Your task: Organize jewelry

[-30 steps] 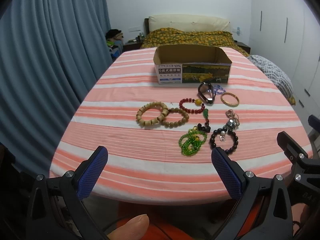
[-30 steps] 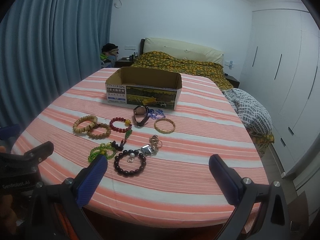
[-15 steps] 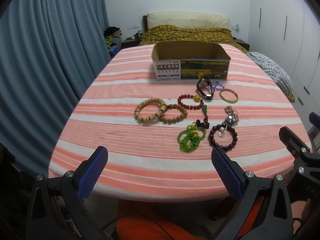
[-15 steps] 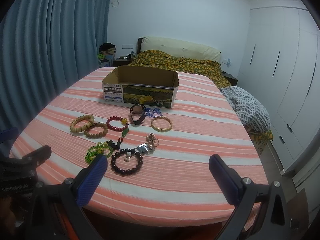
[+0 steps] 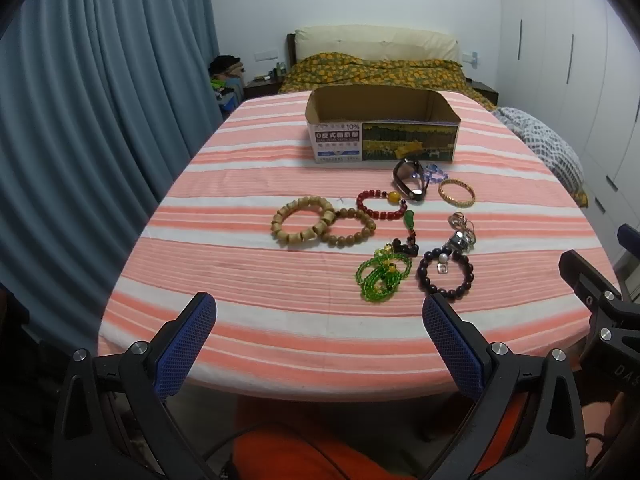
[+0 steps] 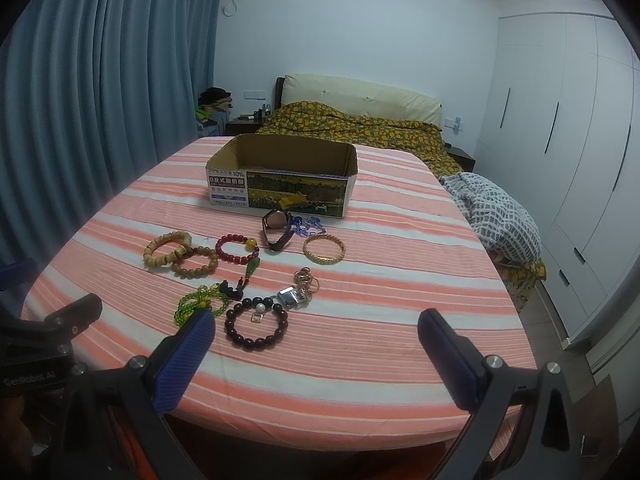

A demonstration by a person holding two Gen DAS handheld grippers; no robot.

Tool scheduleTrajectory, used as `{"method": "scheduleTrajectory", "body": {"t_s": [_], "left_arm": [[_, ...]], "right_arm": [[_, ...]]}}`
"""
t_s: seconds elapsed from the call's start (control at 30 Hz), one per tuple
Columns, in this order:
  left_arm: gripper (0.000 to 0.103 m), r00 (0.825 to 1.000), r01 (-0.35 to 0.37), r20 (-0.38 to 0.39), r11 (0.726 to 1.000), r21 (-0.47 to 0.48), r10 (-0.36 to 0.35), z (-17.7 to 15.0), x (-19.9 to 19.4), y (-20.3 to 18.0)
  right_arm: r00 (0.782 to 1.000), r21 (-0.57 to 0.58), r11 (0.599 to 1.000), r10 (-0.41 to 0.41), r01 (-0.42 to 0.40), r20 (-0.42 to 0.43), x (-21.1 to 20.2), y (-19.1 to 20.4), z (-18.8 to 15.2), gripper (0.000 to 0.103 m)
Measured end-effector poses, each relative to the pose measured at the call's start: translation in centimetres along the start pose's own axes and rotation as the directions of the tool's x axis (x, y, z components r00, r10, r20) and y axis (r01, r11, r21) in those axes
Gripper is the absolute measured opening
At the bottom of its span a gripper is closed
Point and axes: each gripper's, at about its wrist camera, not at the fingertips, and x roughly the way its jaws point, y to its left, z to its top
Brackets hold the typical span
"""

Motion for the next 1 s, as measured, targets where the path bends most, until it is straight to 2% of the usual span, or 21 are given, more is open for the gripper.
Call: {"method": "scheduleTrajectory", "body": {"t_s": [0.7, 0.83, 1.0], "left_arm": [[0.103, 1.000, 0.005, 0.028, 1.000, 0.013, -0.005, -0.5, -1.2, -0.1], [0.103, 0.999, 0.003, 0.034, 1.000, 0.012, -0.003, -0.3, -1.2, 0.5], [0.103, 1.000, 0.010, 0.011, 0.999, -0.039, -0.009, 0.2, 0.2, 2.5]], "right_arm": [[1.000, 0.012, 1.000, 0.015, -0.015, 0.028, -1.3, 0.1, -0.5, 0.103], [0.998, 0.016, 0.999, 0.043, -0.044, 0.050, -1.7, -0.3, -0.6, 0.103], [0.990, 0.032, 0.992, 0.116, -0.119, 0.075, -1.0, -1.1, -1.0, 0.103]]}}
